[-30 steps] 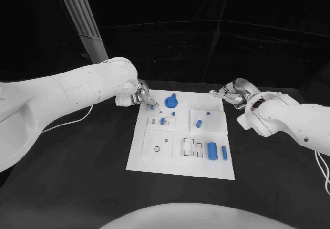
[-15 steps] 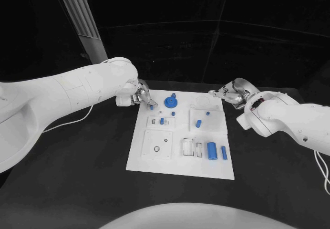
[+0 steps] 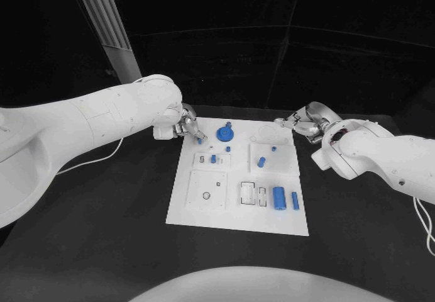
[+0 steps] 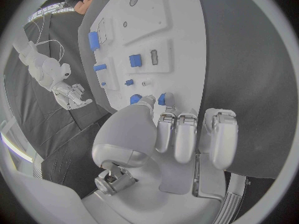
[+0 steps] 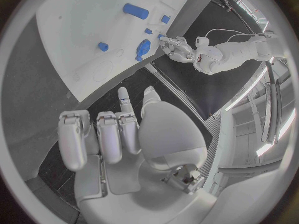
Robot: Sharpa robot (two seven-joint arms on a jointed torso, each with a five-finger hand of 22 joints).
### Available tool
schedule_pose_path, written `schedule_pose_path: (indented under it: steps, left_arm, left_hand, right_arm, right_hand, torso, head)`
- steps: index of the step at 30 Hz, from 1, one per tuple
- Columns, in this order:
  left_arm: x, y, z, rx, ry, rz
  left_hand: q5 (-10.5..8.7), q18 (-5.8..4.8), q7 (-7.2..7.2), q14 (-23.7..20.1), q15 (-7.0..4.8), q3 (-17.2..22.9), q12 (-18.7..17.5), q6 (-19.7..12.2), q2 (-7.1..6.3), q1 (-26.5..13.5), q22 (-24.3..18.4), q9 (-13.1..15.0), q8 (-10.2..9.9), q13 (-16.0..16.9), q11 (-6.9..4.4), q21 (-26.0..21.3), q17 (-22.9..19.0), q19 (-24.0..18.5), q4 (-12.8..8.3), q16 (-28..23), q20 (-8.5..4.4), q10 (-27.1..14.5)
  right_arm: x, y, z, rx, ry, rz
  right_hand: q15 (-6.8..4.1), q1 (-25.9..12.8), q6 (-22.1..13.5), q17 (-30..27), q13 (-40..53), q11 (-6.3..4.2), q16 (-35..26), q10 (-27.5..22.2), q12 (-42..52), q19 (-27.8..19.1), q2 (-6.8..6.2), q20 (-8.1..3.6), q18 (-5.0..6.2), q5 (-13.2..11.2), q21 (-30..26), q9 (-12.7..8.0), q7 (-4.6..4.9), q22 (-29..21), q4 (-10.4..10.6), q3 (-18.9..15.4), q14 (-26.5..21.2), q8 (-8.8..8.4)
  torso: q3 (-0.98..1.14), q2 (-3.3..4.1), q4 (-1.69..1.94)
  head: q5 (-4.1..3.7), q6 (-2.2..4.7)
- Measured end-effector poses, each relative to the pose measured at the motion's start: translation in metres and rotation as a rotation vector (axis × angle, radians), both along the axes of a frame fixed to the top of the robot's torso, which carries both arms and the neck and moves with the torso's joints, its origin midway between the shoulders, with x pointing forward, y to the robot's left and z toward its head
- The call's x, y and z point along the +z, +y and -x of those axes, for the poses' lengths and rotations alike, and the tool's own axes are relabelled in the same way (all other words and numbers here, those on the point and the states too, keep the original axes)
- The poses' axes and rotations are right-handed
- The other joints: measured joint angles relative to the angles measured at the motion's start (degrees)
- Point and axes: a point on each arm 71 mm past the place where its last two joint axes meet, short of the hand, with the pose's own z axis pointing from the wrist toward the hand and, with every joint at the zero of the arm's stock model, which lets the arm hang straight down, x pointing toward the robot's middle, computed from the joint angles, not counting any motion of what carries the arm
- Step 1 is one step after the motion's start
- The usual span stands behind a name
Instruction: Assemble the parts on the task board
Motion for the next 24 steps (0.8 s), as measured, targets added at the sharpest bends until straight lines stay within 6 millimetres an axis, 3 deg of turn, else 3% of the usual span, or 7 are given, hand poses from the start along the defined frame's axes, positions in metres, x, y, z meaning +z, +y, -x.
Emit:
schedule_pose_path:
  steps: [24]
  left_arm:
    - [-0.0002,-0.0001,-0.0015,0.008,-0.007,-0.001]
  left_hand:
    - [0.0,0.0,0.0,0.0,0.0,0.0,0.0,0.0,-0.27,-0.27,0.0,0.08,0.0,0.0,0.0,0.0,0.0,0.0,0.0,0.0,0.0,0.0]
  right_arm:
    - [-0.0002,0.0002,0.0,-0.001,0.003,0.001]
  right_hand:
    - [0.0,0.0,0.0,-0.01,0.0,0.0,0.0,0.0,0.0,0.0,0.0,0.0,0.0,0.0,0.0,0.0,0.0,0.0,0.0,0.0,0.0,0.0]
  torso:
    - [-0.01,0.01,-0.01]
  head:
    - [0.02,-0.21]
